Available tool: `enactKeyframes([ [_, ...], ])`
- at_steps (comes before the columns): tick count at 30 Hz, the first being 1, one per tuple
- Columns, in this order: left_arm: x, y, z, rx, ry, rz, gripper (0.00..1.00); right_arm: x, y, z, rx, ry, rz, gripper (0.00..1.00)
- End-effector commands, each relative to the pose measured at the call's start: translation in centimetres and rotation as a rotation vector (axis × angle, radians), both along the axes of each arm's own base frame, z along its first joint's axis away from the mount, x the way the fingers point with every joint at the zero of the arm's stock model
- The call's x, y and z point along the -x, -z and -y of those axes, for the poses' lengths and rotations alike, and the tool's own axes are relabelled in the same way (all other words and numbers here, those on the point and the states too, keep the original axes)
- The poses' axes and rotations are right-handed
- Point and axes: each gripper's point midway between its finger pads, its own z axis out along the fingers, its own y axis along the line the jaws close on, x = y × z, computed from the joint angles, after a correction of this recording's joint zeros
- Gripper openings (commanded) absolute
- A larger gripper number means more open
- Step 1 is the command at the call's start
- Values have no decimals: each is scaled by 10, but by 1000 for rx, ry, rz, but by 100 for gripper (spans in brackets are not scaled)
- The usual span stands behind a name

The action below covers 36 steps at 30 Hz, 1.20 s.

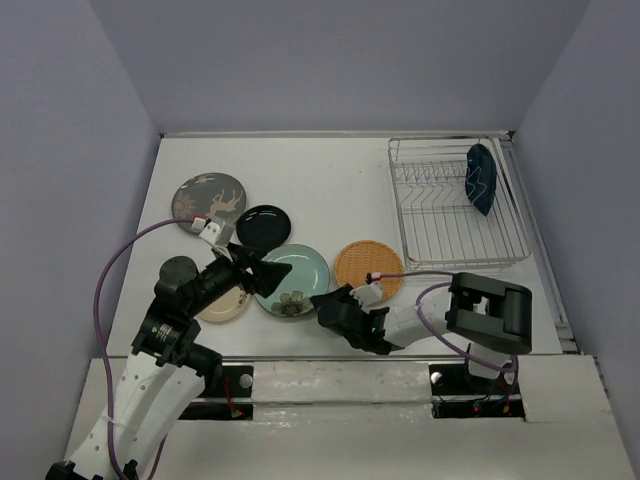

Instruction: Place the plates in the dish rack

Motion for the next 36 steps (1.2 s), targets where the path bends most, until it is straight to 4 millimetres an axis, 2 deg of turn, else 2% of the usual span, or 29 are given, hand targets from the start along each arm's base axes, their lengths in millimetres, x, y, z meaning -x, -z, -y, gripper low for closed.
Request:
enactKeyframes([
  [1, 1, -16, 2, 26, 20, 52, 99, -2, -43, 18, 311, -69, 156, 7],
  [4, 2, -18, 2, 29, 19, 59, 99, -9, -80, 20, 436, -132, 277, 7],
  [5, 2, -18, 2, 29, 16, 57, 99, -12, -103, 18, 433, -137, 318, 7],
  [8, 2, -17, 1, 28, 10, 56, 99, -20, -142, 26, 545, -146, 428, 7],
  [9, 2, -18, 1, 28, 8, 58, 99, -25, -173, 28, 533, -112, 471, 7],
  [11, 2, -18, 0, 28, 7, 60, 99, -31, -199, 34, 563, -92, 515, 7],
  [12, 2, -18, 0, 28, 5, 61, 99, -35, -222, 37, 579, -97, 550, 7],
  [14, 2, -20, -1, 31, 2, 67, 99, -47, -238, 45, 594, -106, 569, 7],
  [16, 3, -22, -1, 33, -1, 73, 99, -58, -262, 57, 576, -80, 593, 7],
  [18, 3, -22, -2, 33, -3, 74, 99, -77, -282, 81, 626, -31, 614, 7],
  [19, 3, -22, -2, 33, -4, 74, 99, -90, -305, 104, 654, 25, 634, 7],
  [21, 4, -22, -2, 33, -1, 78, 99, -102, -331, 134, 691, 97, 654, 7],
  [22, 5, -23, -2, 36, 2, 80, 99, -105, -357, 156, 728, 140, 682, 7],
  [23, 5, -24, -2, 36, 2, 84, 99, -119, -368, 186, 781, 220, 668, 7],
  [26, 7, -26, -1, 40, 8, 94, 99, -132, -404, 239, 885, 328, 668, 7],
  [27, 8, -27, -1, 43, 10, 97, 99, -140, -411, 264, 928, 384, 648, 7],
  [28, 9, -27, -1, 45, 11, 100, 99, -143, -418, 276, 953, 410, 643, 7],
  [29, 10, -29, -1, 47, 13, 105, 99, -148, -428, 298, 1008, 455, 626, 7],
  [33, 11, -30, -1, 47, 14, 109, 99, -162, -440, 337, 1134, 521, 574, 7],
  [34, 12, -30, -1, 50, 16, 111, 99, -169, -442, 354, 1166, 557, 546, 7],
  [36, 12, -31, -1, 50, 17, 112, 99, -177, -442, 367, 1212, 574, 516, 7],
])
